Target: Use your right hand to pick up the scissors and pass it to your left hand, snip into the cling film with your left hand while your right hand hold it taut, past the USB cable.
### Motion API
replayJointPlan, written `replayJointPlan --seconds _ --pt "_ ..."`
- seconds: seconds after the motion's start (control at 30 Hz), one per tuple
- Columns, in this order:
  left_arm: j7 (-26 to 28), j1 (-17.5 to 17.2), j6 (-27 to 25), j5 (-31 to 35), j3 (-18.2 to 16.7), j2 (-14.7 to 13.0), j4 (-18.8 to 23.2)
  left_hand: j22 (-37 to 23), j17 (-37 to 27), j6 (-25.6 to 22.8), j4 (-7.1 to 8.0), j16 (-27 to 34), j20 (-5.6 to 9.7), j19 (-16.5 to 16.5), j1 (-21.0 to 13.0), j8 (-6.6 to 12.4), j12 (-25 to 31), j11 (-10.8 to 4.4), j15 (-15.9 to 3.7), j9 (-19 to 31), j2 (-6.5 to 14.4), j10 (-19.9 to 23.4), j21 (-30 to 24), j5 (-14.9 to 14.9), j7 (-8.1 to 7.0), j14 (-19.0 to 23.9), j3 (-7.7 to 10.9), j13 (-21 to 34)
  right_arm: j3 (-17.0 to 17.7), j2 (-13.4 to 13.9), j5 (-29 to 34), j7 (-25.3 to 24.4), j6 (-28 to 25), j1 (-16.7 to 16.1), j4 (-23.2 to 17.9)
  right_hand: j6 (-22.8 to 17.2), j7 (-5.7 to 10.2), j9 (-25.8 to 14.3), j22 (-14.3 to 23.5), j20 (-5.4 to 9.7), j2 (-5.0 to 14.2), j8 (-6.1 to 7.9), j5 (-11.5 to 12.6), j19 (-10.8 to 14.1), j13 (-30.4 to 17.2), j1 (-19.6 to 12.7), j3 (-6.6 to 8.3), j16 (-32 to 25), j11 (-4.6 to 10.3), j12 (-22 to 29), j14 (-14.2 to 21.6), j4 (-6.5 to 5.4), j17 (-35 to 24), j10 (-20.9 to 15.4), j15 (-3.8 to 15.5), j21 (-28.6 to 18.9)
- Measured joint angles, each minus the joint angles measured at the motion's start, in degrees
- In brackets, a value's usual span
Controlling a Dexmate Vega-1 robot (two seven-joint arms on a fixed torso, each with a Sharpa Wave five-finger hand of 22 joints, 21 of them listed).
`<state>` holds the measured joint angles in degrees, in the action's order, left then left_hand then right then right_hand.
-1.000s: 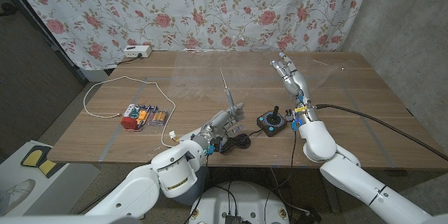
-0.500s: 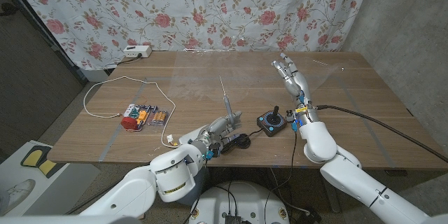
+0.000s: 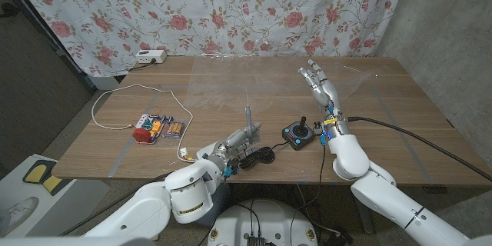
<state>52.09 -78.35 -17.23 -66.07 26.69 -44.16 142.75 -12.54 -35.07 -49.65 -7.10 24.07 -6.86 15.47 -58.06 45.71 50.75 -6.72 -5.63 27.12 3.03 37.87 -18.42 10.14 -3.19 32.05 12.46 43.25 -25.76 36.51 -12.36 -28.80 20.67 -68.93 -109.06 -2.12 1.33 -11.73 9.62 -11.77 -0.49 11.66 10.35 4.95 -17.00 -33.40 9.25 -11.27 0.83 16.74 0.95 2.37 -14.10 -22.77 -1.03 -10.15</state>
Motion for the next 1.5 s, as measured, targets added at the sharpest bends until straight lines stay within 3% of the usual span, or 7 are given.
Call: replayJointPlan --seconds 0.17,0.3,0.77,1.13,1.5 --pt "0.1 0.1 -0.3 0.4 0.0 -0.2 -0.2 0.0 0.3 -1.4 0.64 0.0 0.0 0.0 2.1 -0.02 0.7 0.68 -0.1 -0.8 -1.5 0.7 0.0 0.0 0.55 0.7 -1.26 -0.3 0.0 -0.2 0.0 0.2 -0.1 0.1 0.2 0.0 0.0 0.0 0.0 0.0 0.22 0.0 0.0 0.0 0.0 0.2 0.0 0.0 0.0 0.0 0.0 0.0 0.1 0.0 0.0 0.0" --pt "0.2 0.1 -0.5 0.7 0.1 -0.4 -0.2 0.3 0.3 -2.4 0.63 0.3 0.31 0.3 3.3 -0.06 0.8 -0.05 -0.2 -1.3 -2.6 1.5 0.0 0.0 0.51 1.4 -2.21 -1.0 0.0 -0.3 -0.1 0.6 -0.1 0.3 0.4 0.0 0.0 0.0 0.0 0.0 0.22 0.0 0.0 0.0 0.0 0.2 0.0 0.0 0.0 -0.2 0.0 0.0 0.3 0.0 0.0 0.0" --pt "0.8 0.5 -1.3 2.9 0.4 -0.5 -0.5 0.4 0.8 -3.5 2.12 0.8 0.29 0.3 7.6 -1.27 0.8 0.56 0.63 -3.2 -4.9 2.1 0.2 -0.4 1.43 1.8 -5.05 -1.9 -0.1 -0.6 -0.3 1.1 0.0 0.6 1.0 0.0 0.0 0.0 0.0 -0.31 0.22 0.0 0.0 -0.3 0.0 0.2 0.0 -0.4 0.0 -0.4 0.0 0.0 0.3 0.0 0.0 0.0" --pt "1.0 0.9 -2.3 6.7 -0.3 -1.2 -1.0 0.4 2.7 -3.4 3.98 -0.5 -1.13 0.1 13.3 -3.13 0.6 0.56 2.01 -4.3 -7.7 2.1 0.7 -0.4 1.57 1.1 -7.94 -2.6 0.5 -0.4 -0.6 1.8 0.2 0.7 1.0 0.1 -0.11 0.0 0.0 -0.1 0.22 0.0 0.0 -0.5 0.0 0.2 0.0 -0.4 0.01 -0.4 -0.2 0.0 0.5 0.0 -0.22 0.0" --pt "1.2 0.6 -3.2 10.6 -1.5 -2.5 -0.7 0.6 3.2 -4.1 5.47 -0.8 -2.29 0.0 17.6 -3.21 0.8 1.31 3.02 -4.1 -9.6 2.8 1.1 0.3 2.29 1.3 -10.21 -3.1 0.8 -0.1 -0.9 2.6 0.2 0.8 1.0 0.6 0.0 0.0 0.0 -0.11 0.45 0.0 0.0 -0.5 0.0 0.5 -0.16 -0.4 -0.21 -0.6 -0.4 0.15 0.5 0.2 -0.42 0.0"
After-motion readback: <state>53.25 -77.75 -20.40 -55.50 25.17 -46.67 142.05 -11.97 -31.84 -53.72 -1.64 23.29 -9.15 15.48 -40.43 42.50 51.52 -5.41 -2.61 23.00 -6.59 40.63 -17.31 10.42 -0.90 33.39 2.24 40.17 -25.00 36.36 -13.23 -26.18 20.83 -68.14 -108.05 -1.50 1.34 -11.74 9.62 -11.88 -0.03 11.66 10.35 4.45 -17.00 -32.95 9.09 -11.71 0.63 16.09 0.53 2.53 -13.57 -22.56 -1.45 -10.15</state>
